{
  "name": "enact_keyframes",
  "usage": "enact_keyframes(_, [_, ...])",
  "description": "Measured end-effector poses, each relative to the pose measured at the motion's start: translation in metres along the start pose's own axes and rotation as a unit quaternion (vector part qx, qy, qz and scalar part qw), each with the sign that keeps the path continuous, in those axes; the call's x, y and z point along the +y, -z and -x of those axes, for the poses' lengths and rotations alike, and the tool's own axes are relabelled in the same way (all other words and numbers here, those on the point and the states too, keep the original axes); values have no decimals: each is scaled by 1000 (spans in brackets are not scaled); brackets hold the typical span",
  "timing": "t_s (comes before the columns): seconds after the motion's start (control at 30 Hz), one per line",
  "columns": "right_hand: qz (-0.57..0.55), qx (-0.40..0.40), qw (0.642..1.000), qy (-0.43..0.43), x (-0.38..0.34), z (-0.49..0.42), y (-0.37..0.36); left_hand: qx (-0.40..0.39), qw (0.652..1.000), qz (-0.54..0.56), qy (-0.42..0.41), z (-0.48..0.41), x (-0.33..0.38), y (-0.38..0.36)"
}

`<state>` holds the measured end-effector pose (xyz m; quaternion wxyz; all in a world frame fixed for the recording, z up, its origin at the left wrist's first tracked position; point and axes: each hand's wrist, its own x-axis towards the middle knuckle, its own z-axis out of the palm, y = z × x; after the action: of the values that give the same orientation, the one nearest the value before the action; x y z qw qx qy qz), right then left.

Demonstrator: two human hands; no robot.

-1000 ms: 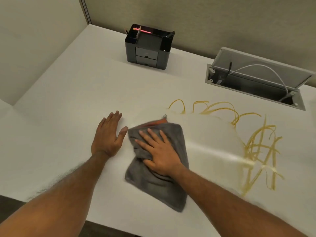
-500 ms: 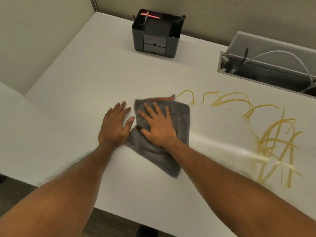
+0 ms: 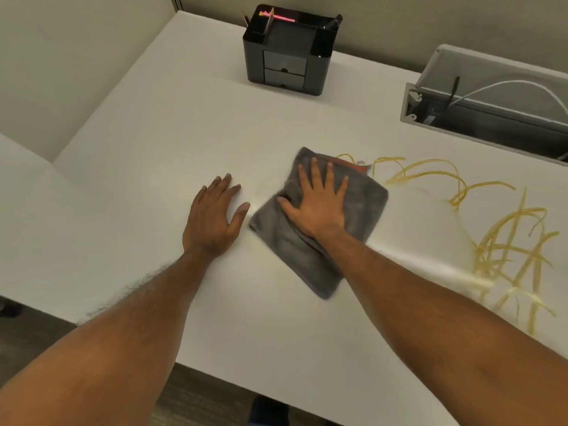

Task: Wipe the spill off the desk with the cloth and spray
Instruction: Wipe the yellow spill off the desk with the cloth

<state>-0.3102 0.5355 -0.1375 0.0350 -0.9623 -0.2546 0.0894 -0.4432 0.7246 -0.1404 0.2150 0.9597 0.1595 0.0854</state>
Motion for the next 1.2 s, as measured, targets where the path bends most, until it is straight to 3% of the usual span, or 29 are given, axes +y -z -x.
enact_keyframes(0.13, [16, 6, 993, 117, -28, 25, -5, -1, 1000, -1, 0, -2, -3, -2])
enact_keyframes(0.23, [-12, -4, 972, 234, 6, 65, -9, 0, 1000, 1, 0, -2, -2, 0])
enact_keyframes(0.3, [-16, -2, 965, 260, 43, 80, -10, 1, 1000, 5, 0, -2, -2, 0])
enact_keyframes(0.47, [-26, 22, 991, 132, 80, 41, 4, 4, 1000, 7, 3, -1, -1, -1])
enact_keyframes(0.57, [-4, 23, 1000, 20, 49, -6, 7, 8, 1000, 4, -3, -1, -1, -2])
enact_keyframes(0.63, [-6, 7, 1000, -7, 17, -24, 7, 9, 1000, -5, -9, -2, -3, -3])
enact_keyframes(0.7, [0, -3, 999, 53, -12, -21, 5, 3, 1000, -10, -10, -3, -3, -3])
enact_keyframes(0.8, [12, 3, 975, 224, -23, 24, -2, -1, 1000, -7, -8, -4, -2, -1])
enact_keyframes(0.87, [11, 1, 953, 303, 0, 58, -8, -7, 1000, -13, -9, -4, -2, 0])
enact_keyframes(0.93, [-3, -2, 947, 320, 39, 76, -11, -12, 999, -27, -16, -4, -3, 0])
enact_keyframes(1.07, [-13, 15, 977, 214, 92, 56, -1, -15, 998, -50, -20, -5, -2, -2])
enact_keyframes(1.2, [-6, 23, 996, 81, 64, 7, 7, -18, 998, -55, -23, -7, -3, -2])
